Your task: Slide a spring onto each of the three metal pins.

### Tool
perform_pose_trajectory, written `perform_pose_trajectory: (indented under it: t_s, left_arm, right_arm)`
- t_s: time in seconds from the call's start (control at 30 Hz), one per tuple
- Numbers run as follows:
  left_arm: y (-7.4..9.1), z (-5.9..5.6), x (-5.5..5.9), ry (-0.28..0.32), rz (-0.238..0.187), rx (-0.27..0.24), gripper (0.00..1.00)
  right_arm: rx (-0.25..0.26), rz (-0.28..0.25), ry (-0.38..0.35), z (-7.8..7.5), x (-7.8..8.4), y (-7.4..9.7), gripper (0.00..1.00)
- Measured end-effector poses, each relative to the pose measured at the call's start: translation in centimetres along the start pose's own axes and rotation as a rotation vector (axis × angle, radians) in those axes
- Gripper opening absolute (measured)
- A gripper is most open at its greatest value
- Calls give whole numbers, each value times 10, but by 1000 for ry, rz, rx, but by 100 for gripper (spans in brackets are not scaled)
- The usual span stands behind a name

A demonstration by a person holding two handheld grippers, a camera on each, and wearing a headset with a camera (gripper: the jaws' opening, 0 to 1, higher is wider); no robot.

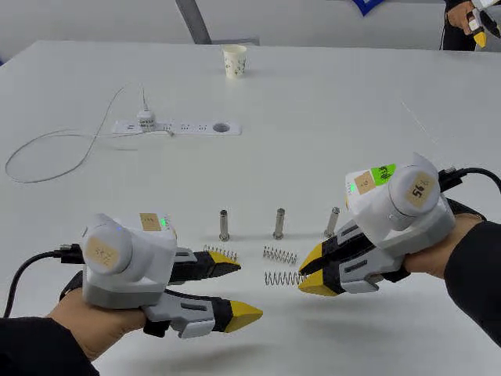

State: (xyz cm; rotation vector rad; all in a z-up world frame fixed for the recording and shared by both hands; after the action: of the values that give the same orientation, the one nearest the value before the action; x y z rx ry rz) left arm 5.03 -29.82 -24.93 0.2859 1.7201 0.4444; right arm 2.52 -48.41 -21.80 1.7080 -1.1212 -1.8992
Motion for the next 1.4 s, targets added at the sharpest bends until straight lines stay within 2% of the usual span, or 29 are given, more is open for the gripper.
perform_pose_trajectory:
  t_s: [0.37,0.47,0.77,1.07,1.4]
  left_arm:
    - [-9,-6,-3,-71,10,32,31]
    - [-11,-8,-2,-97,16,47,24]
    - [-13,-11,-3,-139,30,53,13]
    - [-13,-11,-1,-150,41,51,12]
    - [-14,-13,-3,-154,34,62,11]
  right_arm:
    - [-35,13,38,6,-8,-3,11]
    - [-44,22,47,8,-8,-3,11]
    - [-59,25,57,12,-13,-3,11]
    - [-49,0,74,13,-28,4,11]
    - [-42,-13,103,17,-44,5,11]
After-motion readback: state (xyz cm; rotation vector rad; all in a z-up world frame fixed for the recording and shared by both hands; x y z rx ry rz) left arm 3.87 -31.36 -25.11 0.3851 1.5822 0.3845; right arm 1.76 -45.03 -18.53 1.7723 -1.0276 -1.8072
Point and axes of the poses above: the centre of the closed fingertips' face, and the gripper's own axes: y roughly backward along the fingers, z roughly to its left, x roughly out of its underside, the point moved 10 cm from there along y, roughly backward along the fingers, and after that the axes turned 3 degrees about y, right-handed, at the moved point
